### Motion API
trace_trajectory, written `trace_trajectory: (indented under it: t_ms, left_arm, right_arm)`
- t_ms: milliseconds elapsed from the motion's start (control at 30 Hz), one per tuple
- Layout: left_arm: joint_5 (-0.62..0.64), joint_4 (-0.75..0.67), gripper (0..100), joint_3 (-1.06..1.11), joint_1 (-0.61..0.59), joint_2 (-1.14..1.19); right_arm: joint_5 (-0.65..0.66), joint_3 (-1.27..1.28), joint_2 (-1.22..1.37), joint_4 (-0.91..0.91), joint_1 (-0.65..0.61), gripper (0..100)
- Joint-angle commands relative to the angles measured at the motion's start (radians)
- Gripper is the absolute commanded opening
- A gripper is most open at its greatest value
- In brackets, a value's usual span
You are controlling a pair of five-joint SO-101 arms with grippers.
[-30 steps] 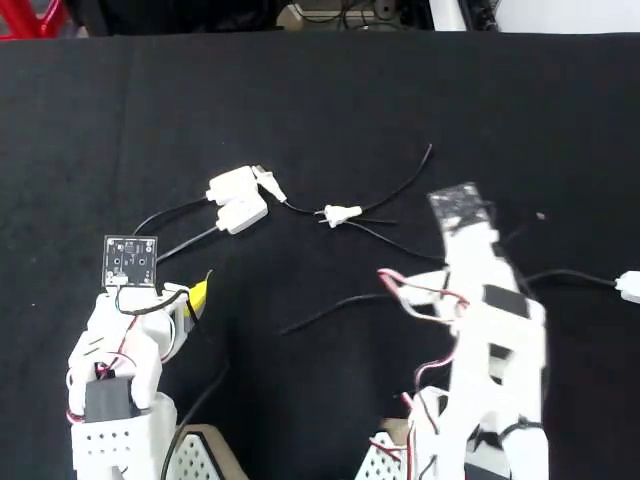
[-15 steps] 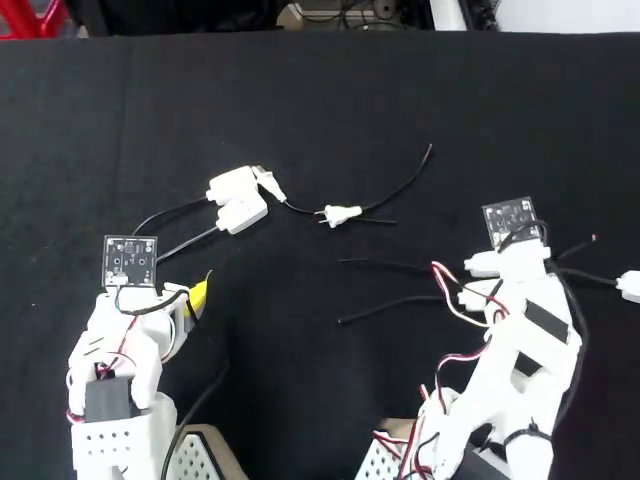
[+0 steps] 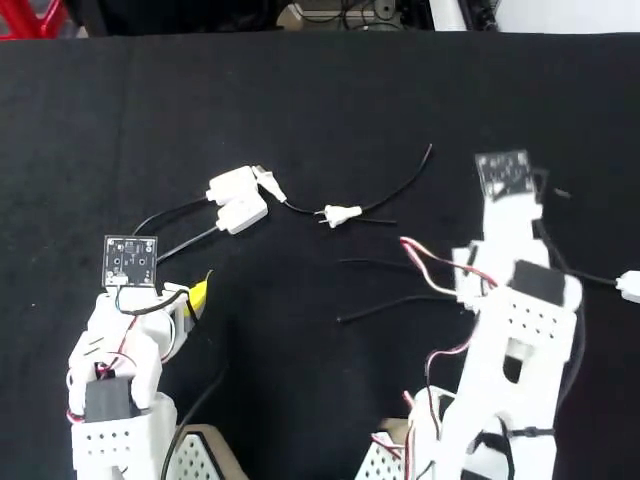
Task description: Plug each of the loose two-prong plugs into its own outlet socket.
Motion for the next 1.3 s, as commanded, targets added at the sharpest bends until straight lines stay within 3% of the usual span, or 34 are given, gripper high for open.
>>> trace_trajectory:
  t_ms: [0,167,300,400,600,700,1267]
  left_arm:
    - [-0.005,-0.002,33,-0.005,-0.008,-0.009]
    - [-0.005,-0.003,33,-0.008,-0.027,-0.009]
    - [-0.005,-0.003,33,-0.008,-0.042,-0.009]
    - [-0.035,0.006,33,-0.004,-0.042,-0.009]
    - [-0.21,0.008,32,0.065,-0.041,-0.009]
    - [-0.216,0.009,32,0.065,-0.041,-0.009]
    - [-0.221,0.04,32,0.065,-0.042,-0.009]
  right_arm:
    - [-0.23,-0.18,-0.002,0.098,-0.144,14.9]
    - [-0.586,-0.286,0.111,0.115,-0.368,17.3]
    - [-0.747,-0.332,0.26,0.011,-0.496,17.1]
    - [-0.81,-0.337,0.397,-0.12,-0.551,17.0]
    - [-0.991,-0.338,0.657,-0.416,-0.562,17.0]
    - [-1.059,-0.34,0.745,-0.506,-0.565,17.0]
    - [-1.272,-0.366,0.892,-0.522,-0.614,17.0]
